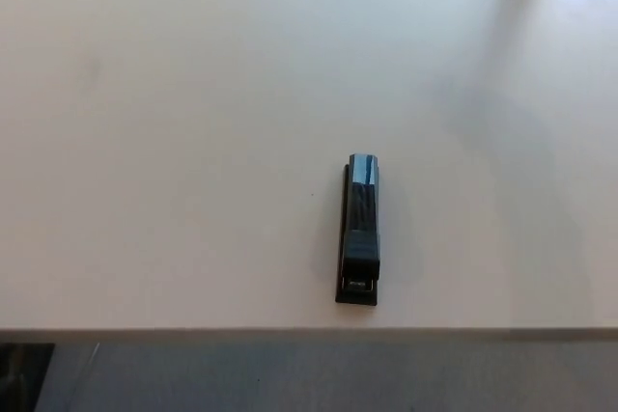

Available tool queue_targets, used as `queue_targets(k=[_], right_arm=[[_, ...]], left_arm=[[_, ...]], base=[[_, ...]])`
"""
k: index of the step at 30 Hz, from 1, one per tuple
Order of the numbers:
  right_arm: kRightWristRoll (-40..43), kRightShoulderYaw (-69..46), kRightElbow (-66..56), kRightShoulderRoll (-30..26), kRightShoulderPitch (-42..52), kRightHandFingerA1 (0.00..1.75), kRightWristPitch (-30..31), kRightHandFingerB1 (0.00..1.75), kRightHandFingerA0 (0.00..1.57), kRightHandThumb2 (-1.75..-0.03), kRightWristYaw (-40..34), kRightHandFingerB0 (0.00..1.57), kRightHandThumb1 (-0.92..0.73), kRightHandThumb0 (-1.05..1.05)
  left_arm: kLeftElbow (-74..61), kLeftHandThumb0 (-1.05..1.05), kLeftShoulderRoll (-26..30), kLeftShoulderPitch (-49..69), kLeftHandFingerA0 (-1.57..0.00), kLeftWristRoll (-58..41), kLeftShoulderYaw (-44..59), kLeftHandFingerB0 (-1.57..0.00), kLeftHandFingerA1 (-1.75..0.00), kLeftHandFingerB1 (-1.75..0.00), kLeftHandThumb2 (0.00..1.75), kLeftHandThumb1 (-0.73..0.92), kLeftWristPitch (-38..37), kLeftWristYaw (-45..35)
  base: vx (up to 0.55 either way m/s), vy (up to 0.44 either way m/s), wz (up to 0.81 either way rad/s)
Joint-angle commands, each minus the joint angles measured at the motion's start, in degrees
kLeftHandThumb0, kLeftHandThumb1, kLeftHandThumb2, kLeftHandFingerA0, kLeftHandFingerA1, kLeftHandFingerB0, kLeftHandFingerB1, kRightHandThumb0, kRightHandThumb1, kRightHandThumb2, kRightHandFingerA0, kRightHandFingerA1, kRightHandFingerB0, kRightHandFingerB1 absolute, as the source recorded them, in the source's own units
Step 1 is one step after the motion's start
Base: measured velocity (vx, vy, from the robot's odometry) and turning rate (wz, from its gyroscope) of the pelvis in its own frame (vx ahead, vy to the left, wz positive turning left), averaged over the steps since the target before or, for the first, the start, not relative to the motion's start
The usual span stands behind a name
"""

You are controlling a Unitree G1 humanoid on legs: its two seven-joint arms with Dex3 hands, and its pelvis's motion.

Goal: The robot uses its right hand to press on the stapler that is in the middle of the desk

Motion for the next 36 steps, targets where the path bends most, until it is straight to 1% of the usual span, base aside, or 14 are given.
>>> queue_targets(k=[1,3,4,10,14,18,19,25,28,31,32,33,34,36], right_arm=[[4.1,-10.2,11.7,-8.2,10.9,1.18,-2.9,1.17,1.18,-0.76,6.1,0.82,-0.78,0.06],[4.2,-11.8,17.3,-9.2,12.4,1.23,-6.1,1.17,1.13,-0.77,6.8,0.79,-0.79,0.09],[5.4,-13.1,20.8,-9.6,13.1,1.27,-7.3,1.19,1.1,-0.74,8.3,0.76,-0.82,0.06],[2.7,-13.7,34.0,-10.2,18.8,1.29,-11.9,1.28,1.18,-0.72,7.2,0.72,-0.74,-0.16],[2.6,-13.6,40.6,-8.7,21.0,1.2,-11.2,1.27,1.21,-0.81,4.5,0.8,-0.67,-0.17],[-0.2,-10.8,46.0,-7.3,23.1,1.19,-10.2,1.27,1.19,-0.81,-0.2,0.81,-0.65,-0.18],[-2.1,-8.9,47.1,-7.0,23.8,1.1,-9.1,1.19,1.21,-0.76,-2.5,0.83,-0.68,-0.21],[-6.6,-1.2,51.5,-2.5,26.5,1.14,-4.5,1.22,1.14,-0.69,-9.0,0.84,-0.76,-0.23],[-8.3,2.1,52.7,0.2,27.9,1.11,-1.4,1.1,1.08,-0.62,-11.1,0.84,-0.75,-0.23],[-6.8,2.4,53.0,2.5,28.2,1.29,1.5,0.99,1.0,-0.63,-9.5,0.76,-0.75,-0.22],[-6.0,2.1,53.1,3.4,28.3,1.4,2.0,1.11,0.94,-0.68,-7.6,0.75,-0.72,-0.16],[-6.0,2.1,53.0,3.4,28.3,1.4,2.1,1.11,0.94,-0.68,-7.6,0.75,-0.72,-0.16],[-7.4,3.7,53.1,4.1,28.8,1.18,3.8,0.91,1.03,-0.66,-6.4,0.77,-0.73,-0.19],[-7.2,4.1,53.1,4.3,29.2,1.05,4.6,0.88,1.02,-0.69,-4.5,0.75,-0.71,-0.15]], left_arm=[[0.0,-0.77,2.6,0.2,-0.08,-1.9,1.5,-0.09,-0.39,-0.34,0.72,0.92,1.8,0.1],[-0.1,-0.76,2.6,0.2,-0.08,-2.0,1.8,-0.09,-0.4,-0.34,0.72,0.92,2.0,-0.2],[-0.1,-0.81,2.4,0.2,0.0,-2.3,2.1,-0.11,-0.44,-0.41,1.09,0.7,2.1,-0.2],[0.5,-0.79,2.0,0.5,0.0,-2.1,2.5,-0.06,-0.45,-0.41,1.09,0.7,1.3,0.1],[0.3,-0.79,1.8,0.6,0.0,-2.1,2.4,-0.08,-0.45,-0.41,1.08,0.69,1.5,-0.1],[0.0,-0.79,2.1,0.6,0.0,-1.3,2.0,-0.07,-0.46,-0.42,1.09,0.7,1.4,0.8],[0.1,-0.79,2.2,0.7,0.0,-1.4,2.1,-0.06,-0.46,-0.42,1.09,0.7,1.3,0.7],[0.2,-0.75,1.9,0.2,0.0,-1.7,2.4,-0.05,-0.46,-0.43,1.08,0.68,1.8,0.6],[0.0,-0.75,1.9,0.6,0.0,-1.6,2.3,-0.09,-0.46,-0.43,1.09,0.69,1.6,0.2],[0.3,-0.73,2.0,0.3,0.0,-1.8,2.4,-0.08,-0.46,-0.42,1.08,0.68,1.8,-0.1],[0.1,-0.71,2.0,0.3,-0.08,-1.8,2.4,-0.08,-0.4,-0.33,0.72,0.92,2.2,-0.1],[0.1,-0.71,2.0,0.3,-0.08,-1.8,2.4,-0.08,-0.4,-0.33,0.72,0.92,2.2,-0.1],[0.0,-0.76,1.9,0.8,0.0,-1.3,2.1,-0.08,-0.46,-0.42,1.08,0.69,1.8,0.3],[-0.1,-0.76,1.7,1.0,0.0,-1.3,2.1,-0.08,-0.46,-0.43,1.08,0.69,1.8,0.4]], base=[[0.0,0.0,0.0],[0.0,0.0,0.0],[0.0,0.0,0.0],[0.0,0.0,0.0],[0.0,0.0,0.0],[0.0,0.0,0.0],[0.0,0.0,0.0],[0.0,0.0,0.0],[0.0,0.0,0.0],[0.0,0.0,0.0],[0.0,0.0,0.0],[0.0,0.0,0.0],[0.0,0.0,0.0],[0.0,0.0,0.0]])
